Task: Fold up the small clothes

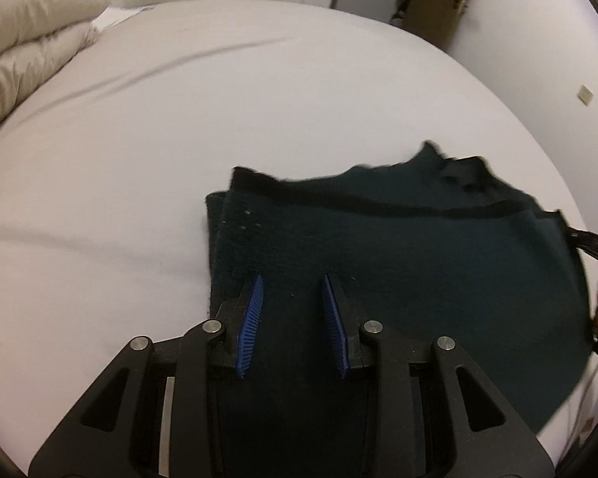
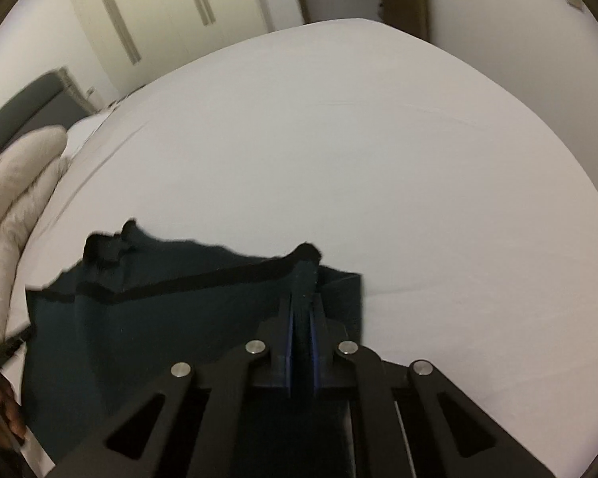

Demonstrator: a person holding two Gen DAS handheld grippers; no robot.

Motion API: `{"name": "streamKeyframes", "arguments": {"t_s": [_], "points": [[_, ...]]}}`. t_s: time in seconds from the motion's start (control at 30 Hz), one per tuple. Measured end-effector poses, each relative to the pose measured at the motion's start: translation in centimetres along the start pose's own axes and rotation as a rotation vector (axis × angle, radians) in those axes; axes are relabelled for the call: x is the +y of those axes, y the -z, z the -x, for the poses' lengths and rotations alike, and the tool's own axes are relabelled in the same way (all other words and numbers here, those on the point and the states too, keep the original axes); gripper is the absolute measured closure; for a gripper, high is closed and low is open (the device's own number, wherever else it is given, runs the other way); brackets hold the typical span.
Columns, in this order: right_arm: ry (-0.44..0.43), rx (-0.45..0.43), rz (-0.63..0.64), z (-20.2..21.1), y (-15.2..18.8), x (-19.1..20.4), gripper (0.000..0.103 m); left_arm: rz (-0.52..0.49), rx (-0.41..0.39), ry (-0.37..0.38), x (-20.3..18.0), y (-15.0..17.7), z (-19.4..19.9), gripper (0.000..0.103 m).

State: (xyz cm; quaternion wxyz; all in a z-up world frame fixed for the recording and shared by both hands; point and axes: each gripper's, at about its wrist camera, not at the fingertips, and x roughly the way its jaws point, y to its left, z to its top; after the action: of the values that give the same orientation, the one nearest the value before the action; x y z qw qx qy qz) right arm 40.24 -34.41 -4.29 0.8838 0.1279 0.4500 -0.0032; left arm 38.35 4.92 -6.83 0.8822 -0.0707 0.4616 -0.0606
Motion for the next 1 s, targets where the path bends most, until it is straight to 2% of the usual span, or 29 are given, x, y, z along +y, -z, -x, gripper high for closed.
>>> {"name": "streamKeyframes", "arguments": {"t_s": [0.13, 0.23, 0.27, 0.33, 0.37, 0.4, 0.43, 0.47, 0.53, 0.67, 0.73, 0.77, 0.8, 0.83, 0.87, 0.9, 0.93, 0.97, 1.0], "points": [[0.006, -0.032, -0.090, 0.2, -0.1, -2.2, 0.097, -0.002, -0.048, -0.015, 0.4, 0.8, 0.4, 0.073], [-0.024, -0.028, -0.139, -0.5, 0.4, -3.3, 0.095, 0.039, -0.064, 0.012, 1.2, 1.2, 0.6, 0.073], [-0.044, -0.023, -0.137, -0.9, 0.7, -3.5, 0.091, 0.048, -0.067, 0.024, 1.4, 1.1, 0.5, 0.073], [-0.071, -0.037, -0.194, -0.2, 0.8, -4.4, 0.075, 0.075, -0.073, 0.062, 2.2, 1.2, 0.6, 0.073], [-0.069, -0.043, -0.221, 0.4, 0.6, -4.8, 0.058, 0.113, -0.079, 0.098, 3.1, 1.2, 1.0, 0.073], [-0.035, -0.064, -0.253, 1.5, 0.8, -5.0, 0.050, 0.153, -0.084, 0.110, 3.9, 1.4, 1.5, 0.073], [0.008, -0.091, -0.264, 2.5, 0.8, -5.0, 0.048, 0.185, -0.086, 0.101, 4.7, 1.6, 2.2, 0.073], [0.044, -0.135, -0.270, 4.4, 1.1, -4.6, 0.047, 0.232, -0.093, 0.053, 5.8, 1.9, 3.3, 0.073], [0.010, -0.173, -0.247, 6.6, 1.7, -3.4, 0.047, 0.283, -0.133, 0.054, 7.4, 2.7, 5.2, 0.073], [-0.196, -0.158, -0.070, 8.3, 4.5, 4.0, 0.046, 0.328, -0.170, 0.068, 8.4, 5.6, 8.4, 0.073], [-0.259, -0.125, 0.027, 7.6, 6.1, 7.0, 0.035, 0.333, -0.151, 0.076, 8.2, 7.3, 8.5, 0.073], [-0.272, -0.091, 0.072, 6.5, 7.0, 8.6, 0.022, 0.342, -0.128, 0.082, 8.1, 8.2, 8.1, 0.073], [-0.248, -0.024, 0.100, 4.5, 7.8, 9.9, 0.003, 0.365, -0.093, 0.090, 8.2, 9.2, 7.7, 0.073], [-0.218, 0.045, 0.115, 2.4, 8.4, 10.6, 0.000, 0.387, -0.076, 0.103, 8.4, 9.9, 7.4, 0.073], [-0.165, 0.048, 0.157, 1.4, 9.3, 11.2, 0.000, 0.418, -0.085, 0.131, 8.7, 11.0, 7.8, 0.073], [-0.113, -0.007, 0.228, 1.7, 9.9, 12.2, 0.000, 0.426, -0.092, 0.139, 8.5, 11.4, 8.2, 0.073], [-0.083, -0.011, 0.262, 2.1, 10.1, 13.1, 0.000, 0.427, -0.094, 0.145, 8.5, 12.0, 9.0, 0.073], [-0.079, 0.002, 0.264, 2.7, 10.0, 13.7, 0.001, 0.430, -0.098, 0.154, 8.4, 12.8, 9.6, 0.073], [-0.137, -0.006, 0.224, 4.1, 9.8, 13.9, 0.006, 0.438, -0.104, 0.164, 8.4, 13.2, 10.2, 0.073]]}}
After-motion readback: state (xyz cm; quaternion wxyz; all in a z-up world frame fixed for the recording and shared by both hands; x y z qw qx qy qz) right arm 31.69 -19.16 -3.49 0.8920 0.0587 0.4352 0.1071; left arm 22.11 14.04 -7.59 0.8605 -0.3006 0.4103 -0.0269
